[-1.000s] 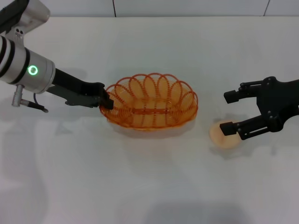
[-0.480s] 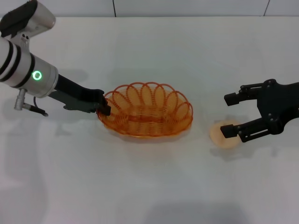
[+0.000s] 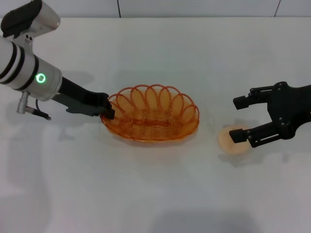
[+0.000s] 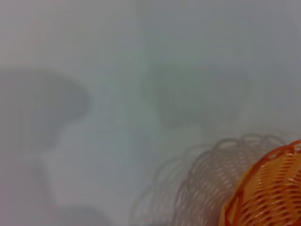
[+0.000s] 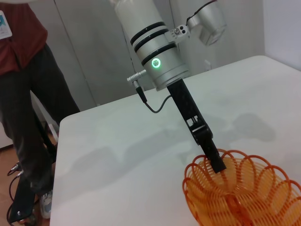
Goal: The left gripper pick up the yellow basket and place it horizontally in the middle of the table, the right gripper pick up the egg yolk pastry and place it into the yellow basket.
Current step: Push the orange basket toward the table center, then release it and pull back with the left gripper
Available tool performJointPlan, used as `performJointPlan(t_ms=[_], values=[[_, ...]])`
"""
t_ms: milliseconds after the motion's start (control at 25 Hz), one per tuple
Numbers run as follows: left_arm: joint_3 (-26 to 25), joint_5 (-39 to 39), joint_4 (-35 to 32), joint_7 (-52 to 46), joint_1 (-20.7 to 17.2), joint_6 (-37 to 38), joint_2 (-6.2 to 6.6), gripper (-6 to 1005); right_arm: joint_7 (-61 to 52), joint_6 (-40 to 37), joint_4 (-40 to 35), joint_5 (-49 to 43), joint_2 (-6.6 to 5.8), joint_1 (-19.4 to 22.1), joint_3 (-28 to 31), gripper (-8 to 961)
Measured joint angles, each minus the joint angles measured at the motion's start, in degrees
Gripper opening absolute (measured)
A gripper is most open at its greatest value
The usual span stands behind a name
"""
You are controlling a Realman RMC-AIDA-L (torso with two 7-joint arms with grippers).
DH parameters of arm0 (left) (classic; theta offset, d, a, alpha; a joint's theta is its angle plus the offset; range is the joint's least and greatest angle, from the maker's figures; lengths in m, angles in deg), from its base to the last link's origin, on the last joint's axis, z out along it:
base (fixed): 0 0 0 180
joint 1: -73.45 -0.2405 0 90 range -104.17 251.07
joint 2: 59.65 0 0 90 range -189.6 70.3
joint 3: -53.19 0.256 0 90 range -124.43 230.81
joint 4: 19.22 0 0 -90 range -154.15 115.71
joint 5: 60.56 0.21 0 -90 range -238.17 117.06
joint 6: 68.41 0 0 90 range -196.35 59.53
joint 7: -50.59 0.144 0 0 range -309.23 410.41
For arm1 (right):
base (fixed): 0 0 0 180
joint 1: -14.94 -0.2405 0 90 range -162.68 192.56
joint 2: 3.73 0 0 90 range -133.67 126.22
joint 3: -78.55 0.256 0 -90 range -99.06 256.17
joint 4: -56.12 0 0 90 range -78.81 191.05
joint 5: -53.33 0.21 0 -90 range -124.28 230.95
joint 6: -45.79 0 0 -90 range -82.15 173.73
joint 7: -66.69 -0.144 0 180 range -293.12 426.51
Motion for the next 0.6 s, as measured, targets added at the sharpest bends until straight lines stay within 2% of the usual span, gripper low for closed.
performJointPlan(t_ms=[600], values=[[-0.29,-0.35,0.00,-1.29,-0.07,-0.60,-0.34,135,0.44,-1.31,-0.06,0.00,0.07,0.18,0.37,854]])
